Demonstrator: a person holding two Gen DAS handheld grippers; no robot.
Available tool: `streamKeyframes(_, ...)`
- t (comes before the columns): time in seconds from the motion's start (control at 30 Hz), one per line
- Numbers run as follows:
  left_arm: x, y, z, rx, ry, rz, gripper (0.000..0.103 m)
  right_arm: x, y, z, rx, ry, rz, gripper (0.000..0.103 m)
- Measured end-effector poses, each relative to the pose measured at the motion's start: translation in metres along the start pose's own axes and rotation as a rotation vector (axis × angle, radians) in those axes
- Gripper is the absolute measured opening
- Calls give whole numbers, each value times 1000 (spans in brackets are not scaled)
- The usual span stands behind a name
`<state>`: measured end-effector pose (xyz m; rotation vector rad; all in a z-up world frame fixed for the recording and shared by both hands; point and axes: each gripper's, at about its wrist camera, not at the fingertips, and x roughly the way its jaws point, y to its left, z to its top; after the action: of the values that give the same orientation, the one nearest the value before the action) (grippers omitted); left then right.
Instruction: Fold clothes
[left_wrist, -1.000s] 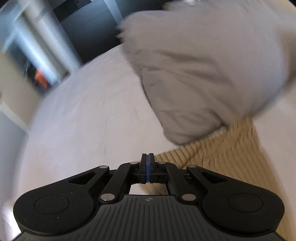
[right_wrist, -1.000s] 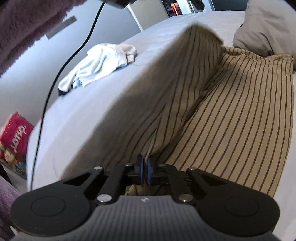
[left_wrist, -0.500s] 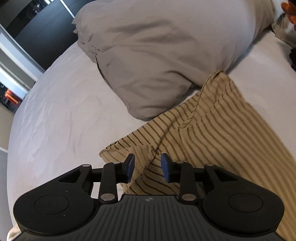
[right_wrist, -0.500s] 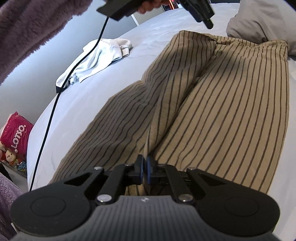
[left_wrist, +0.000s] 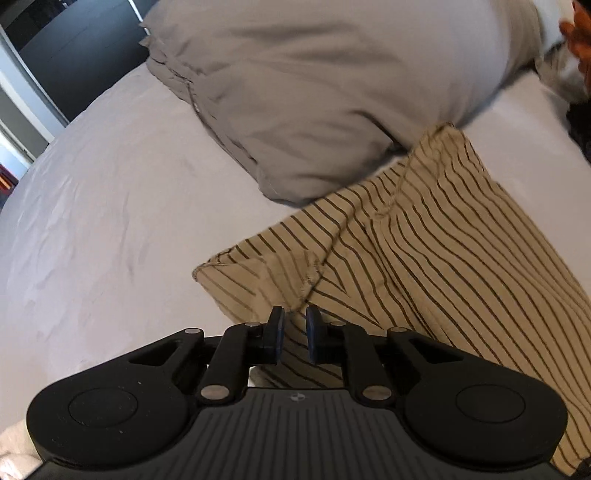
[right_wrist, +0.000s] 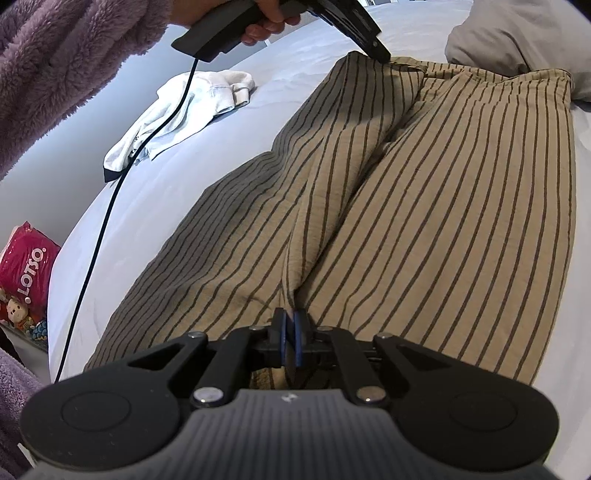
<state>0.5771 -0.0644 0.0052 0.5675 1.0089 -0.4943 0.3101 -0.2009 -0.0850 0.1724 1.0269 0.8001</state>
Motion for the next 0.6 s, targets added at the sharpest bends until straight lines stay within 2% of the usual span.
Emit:
streamKeyframes(0.07, -1, 4, -1, 3, 13, 27, 11, 1, 0, -1, 3, 6, -5, 7)
streamKeyframes(0.27, -3, 9, -7, -13, 32, -5, 10, 2, 0, 1, -1, 13, -12, 7)
streamKeyframes(0.33, -7, 6, -5, 6, 28, -10, 2, 2, 1, 2, -5, 19, -21, 7)
streamKeyframes(0.47, -16, 0, 1, 38, 23, -8, 0, 0, 12, 8, -51, 38, -79, 7)
streamKeyframes(0.6, -32, 0, 12, 16, -18, -23, 0, -8, 25, 14, -109, 38, -100, 6)
